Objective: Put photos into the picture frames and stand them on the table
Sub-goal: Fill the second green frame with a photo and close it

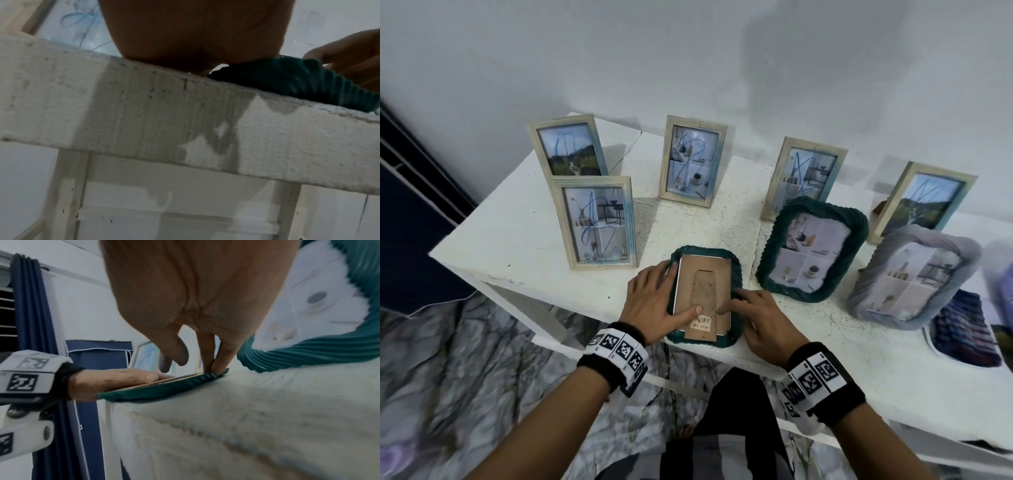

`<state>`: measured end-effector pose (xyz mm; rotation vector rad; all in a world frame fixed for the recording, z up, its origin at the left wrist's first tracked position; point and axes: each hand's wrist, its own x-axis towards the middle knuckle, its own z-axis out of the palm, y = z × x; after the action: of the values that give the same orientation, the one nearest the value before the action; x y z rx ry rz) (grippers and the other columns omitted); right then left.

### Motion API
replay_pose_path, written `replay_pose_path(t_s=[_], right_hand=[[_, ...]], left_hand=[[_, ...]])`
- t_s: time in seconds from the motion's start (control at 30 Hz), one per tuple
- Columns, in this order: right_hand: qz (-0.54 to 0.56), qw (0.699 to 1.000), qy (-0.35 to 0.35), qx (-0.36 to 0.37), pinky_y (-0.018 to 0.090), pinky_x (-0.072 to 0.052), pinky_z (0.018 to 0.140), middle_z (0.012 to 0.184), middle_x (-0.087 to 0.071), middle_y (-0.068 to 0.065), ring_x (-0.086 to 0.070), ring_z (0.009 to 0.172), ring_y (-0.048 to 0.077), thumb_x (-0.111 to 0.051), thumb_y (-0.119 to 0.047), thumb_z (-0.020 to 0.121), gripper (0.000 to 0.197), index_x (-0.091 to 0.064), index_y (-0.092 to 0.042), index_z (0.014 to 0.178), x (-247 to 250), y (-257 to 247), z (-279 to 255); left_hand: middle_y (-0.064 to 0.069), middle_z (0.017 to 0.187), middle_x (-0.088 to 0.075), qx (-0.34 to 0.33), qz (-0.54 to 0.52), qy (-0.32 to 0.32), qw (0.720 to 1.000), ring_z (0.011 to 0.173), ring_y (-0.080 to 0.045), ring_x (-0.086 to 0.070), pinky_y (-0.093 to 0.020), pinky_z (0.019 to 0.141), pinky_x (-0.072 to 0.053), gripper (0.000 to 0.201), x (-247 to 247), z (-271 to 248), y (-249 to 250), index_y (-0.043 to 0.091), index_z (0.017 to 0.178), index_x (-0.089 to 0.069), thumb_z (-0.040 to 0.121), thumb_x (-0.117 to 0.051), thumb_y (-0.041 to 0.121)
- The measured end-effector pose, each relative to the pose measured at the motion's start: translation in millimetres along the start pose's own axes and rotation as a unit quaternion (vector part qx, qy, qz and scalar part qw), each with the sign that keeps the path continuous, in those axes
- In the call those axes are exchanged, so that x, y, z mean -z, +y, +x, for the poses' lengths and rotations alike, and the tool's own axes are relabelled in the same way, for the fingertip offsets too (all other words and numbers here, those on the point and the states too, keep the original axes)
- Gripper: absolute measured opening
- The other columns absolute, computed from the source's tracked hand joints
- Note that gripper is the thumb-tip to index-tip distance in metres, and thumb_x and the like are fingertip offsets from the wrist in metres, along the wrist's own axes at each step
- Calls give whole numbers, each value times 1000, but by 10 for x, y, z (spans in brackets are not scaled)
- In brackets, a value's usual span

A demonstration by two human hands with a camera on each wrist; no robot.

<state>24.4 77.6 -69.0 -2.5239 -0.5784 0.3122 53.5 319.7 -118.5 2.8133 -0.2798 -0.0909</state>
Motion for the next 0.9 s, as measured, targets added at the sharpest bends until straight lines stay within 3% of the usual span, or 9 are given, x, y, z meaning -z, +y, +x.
replay_pose_path(t_s=[0.17,0.37,0.5,0.6,0.67,0.77,0.9], right_hand=[[-22,998,-43,30,41,-33,103,147,-42,16,-35,127,39,-35,-7,77,51,-71,-27,106,23,5,-106],[-48,997,-26,45,47,-42,93,134,-54,20,-46,111,44,-39,-5,75,39,-72,-19,90,3,48,-42],[-38,998,2,46,44,-44,89,127,-60,20,-50,106,43,-27,-19,76,42,-69,-13,78,-50,78,-38],[-32,998,19,47,43,-46,87,121,-63,20,-52,101,42,-29,-20,75,39,-66,-10,74,-51,38,-49],[-40,997,37,53,43,-48,87,116,-64,17,-53,98,39,-32,-20,77,38,-67,-10,86,-66,-6,-61],[-71,996,47,38,42,-46,87,121,-59,15,-49,101,37,-32,-24,82,50,-64,-20,119,-139,-55,-77],[-101,993,56,12,47,-50,86,123,-58,19,-50,101,43,-31,-25,81,51,-66,-26,118,-229,-96,-63]], left_hand=[[-2,158,-21,-1,2,-3,1000,139,-24,-20,-44,113,-23,105,-4,-19,-7,22,154,-16,73,-25,89],[-2,159,-18,1,4,-12,1000,140,-23,-17,-43,114,-20,107,14,-19,3,22,154,-14,71,-22,89],[-2,158,-19,2,1,-10,1000,140,-23,-17,-43,114,-20,107,15,-22,1,22,154,-15,71,-22,89],[-2,158,-20,2,-2,-10,1000,141,-23,-19,-44,114,-21,107,7,-28,2,23,154,-15,71,-21,90],[-1,158,-19,3,-4,-13,1000,141,-22,-18,-44,114,-21,107,6,-27,2,23,154,-14,71,-21,90],[0,159,-17,3,-7,-26,1000,142,-22,-16,-43,114,-19,107,24,-26,7,24,155,-12,71,-18,90],[3,163,-12,-12,-80,-57,995,145,-18,-11,-42,115,-13,99,104,-63,-79,28,156,-13,76,-7,86]])
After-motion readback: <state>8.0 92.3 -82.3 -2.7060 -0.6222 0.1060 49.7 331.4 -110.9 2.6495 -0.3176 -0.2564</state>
